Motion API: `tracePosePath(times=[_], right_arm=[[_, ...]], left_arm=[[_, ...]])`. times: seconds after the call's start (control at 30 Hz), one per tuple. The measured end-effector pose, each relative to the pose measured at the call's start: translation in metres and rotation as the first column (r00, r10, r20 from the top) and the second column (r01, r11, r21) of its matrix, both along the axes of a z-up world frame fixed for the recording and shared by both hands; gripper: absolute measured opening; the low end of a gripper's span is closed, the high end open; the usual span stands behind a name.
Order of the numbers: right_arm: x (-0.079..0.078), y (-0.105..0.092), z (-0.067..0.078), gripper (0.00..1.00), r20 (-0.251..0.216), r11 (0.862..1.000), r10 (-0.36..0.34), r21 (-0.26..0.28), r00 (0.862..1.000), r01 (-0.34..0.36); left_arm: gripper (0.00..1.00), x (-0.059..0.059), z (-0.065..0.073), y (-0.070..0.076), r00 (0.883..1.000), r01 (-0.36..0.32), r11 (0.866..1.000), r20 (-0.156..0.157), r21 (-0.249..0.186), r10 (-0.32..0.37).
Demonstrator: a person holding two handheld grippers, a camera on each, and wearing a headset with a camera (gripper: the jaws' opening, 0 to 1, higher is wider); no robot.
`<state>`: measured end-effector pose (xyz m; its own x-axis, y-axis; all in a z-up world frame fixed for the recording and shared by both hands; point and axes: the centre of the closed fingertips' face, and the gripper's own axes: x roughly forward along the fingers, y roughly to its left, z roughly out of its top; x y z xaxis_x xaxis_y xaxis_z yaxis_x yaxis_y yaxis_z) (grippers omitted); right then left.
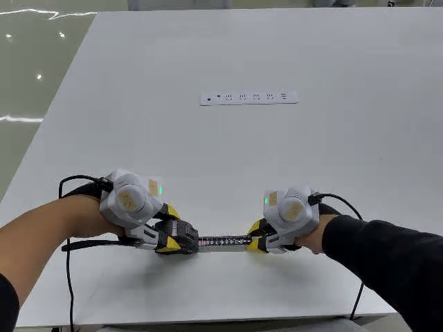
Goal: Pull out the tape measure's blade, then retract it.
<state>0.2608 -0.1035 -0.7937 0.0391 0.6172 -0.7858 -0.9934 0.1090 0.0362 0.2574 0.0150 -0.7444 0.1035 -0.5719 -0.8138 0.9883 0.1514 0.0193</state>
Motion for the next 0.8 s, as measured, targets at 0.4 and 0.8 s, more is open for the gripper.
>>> tracePosePath(times=[0.4, 0.8], right_arm=[[0.0, -0.007, 0.0, 0.09, -0.004, 1.0, -0.012, -0.005, 1.0, 0.012], [0.0, -0.012, 0.0, 0.09, -0.007, 1.0, -0.024, -0.005, 1.0, 0.024]], left_arm=[[0.28, 0.0, 0.0, -0.001, 1.0, -0.003, 1.0, 0.001, -0.003, 0.003], [0.28, 0.0, 0.0, 0.0, 1.0, -0.004, 1.0, 0.001, -0.002, 0.004]])
